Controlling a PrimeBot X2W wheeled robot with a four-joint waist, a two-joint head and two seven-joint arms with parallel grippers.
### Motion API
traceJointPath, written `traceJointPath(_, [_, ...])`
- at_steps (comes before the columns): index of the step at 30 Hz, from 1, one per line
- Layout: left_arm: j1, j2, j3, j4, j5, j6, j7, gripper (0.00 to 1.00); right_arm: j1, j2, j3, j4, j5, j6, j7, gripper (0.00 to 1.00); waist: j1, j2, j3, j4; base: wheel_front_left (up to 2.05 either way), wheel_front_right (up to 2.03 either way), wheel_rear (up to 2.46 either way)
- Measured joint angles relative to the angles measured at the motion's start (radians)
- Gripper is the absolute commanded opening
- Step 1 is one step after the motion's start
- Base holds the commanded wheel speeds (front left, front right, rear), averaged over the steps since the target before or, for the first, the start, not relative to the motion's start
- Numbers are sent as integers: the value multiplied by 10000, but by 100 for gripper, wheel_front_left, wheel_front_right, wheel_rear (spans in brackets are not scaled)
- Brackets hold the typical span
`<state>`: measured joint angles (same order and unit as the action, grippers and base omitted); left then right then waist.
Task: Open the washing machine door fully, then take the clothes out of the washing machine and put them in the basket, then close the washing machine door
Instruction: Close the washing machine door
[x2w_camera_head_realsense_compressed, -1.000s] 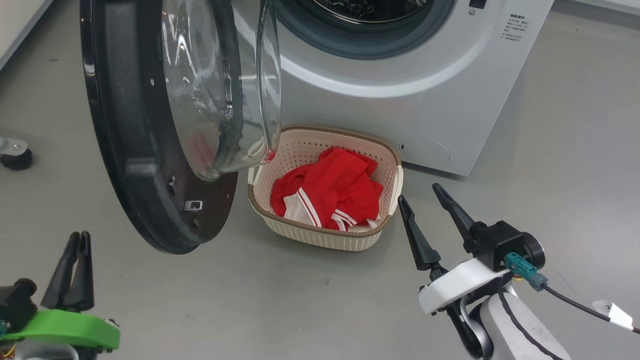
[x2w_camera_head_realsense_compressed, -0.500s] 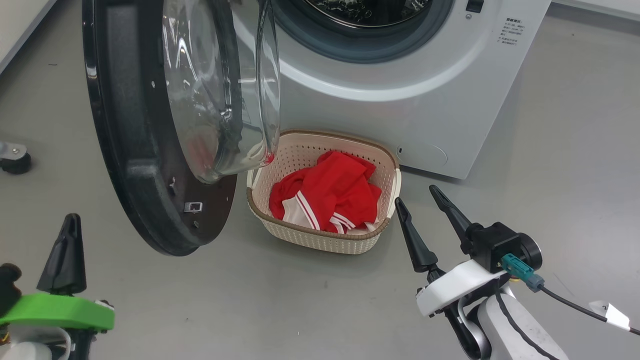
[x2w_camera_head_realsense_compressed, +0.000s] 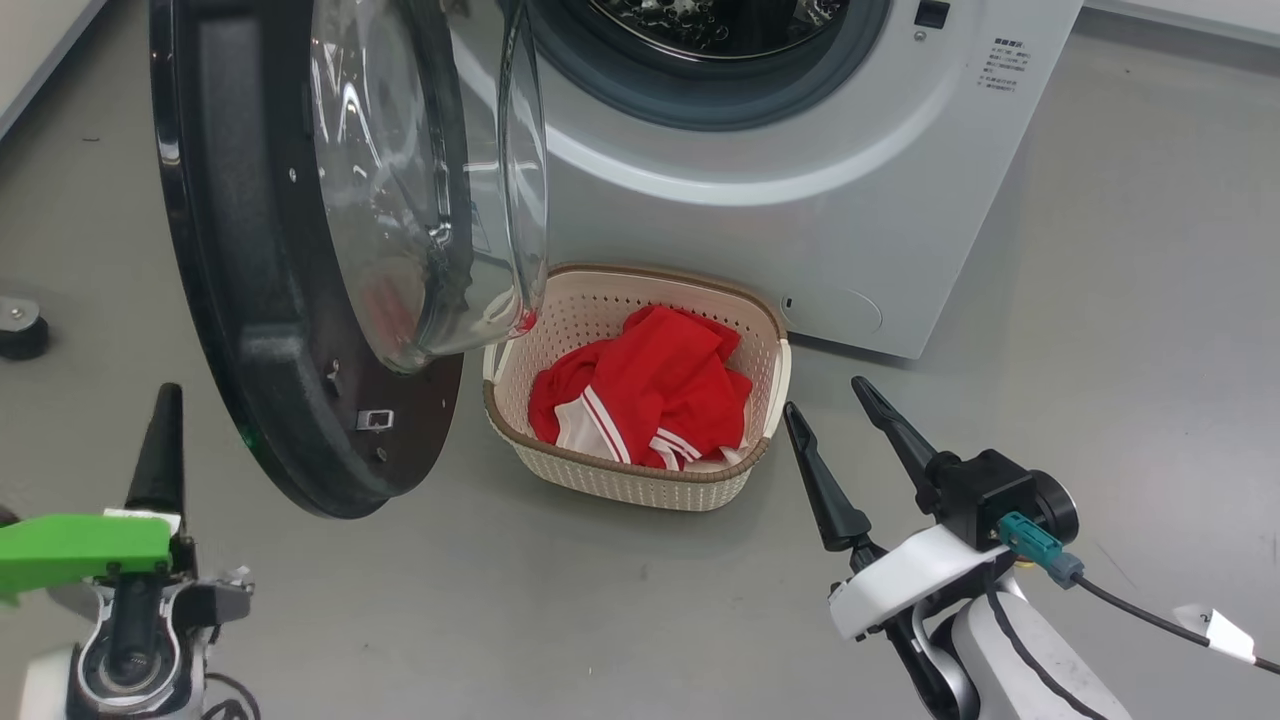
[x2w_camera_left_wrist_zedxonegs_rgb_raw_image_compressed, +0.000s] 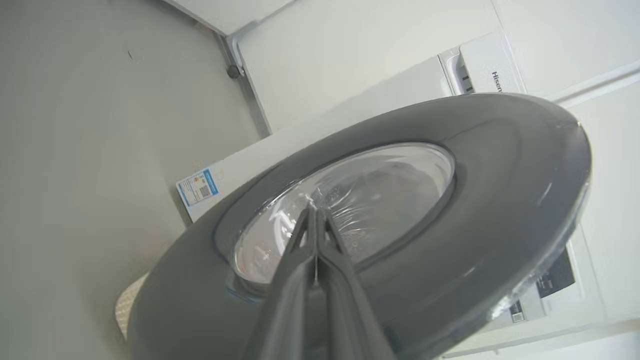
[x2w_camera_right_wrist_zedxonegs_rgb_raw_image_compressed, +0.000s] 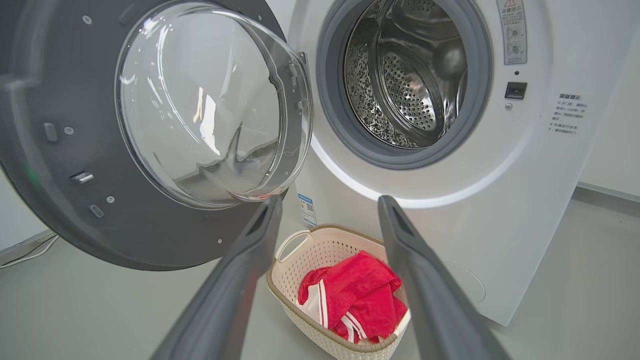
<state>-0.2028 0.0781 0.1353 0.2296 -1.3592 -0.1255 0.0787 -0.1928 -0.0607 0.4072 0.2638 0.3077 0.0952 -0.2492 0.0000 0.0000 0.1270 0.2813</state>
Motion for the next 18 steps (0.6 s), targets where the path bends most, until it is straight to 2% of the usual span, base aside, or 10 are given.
traceJointPath(3, [-265, -510, 395, -12, -1486, 111, 803, 0, 24, 0, -25, 0, 0, 0, 0, 100, 0, 0, -3, -22, 0, 0, 0])
traceJointPath(9, [-381, -282, 585, -157, -3064, 882, 2359, 0, 25, 0, -44, -2, 0, 0, 0, 100, 0, 0, -4, -54, 0, 0, 0])
traceJointPath(18, [-390, -240, 560, -502, -3952, 1785, 3701, 0, 33, 0, -63, -2, 0, 0, 0, 100, 0, 0, 24, -47, 0, 0, 0])
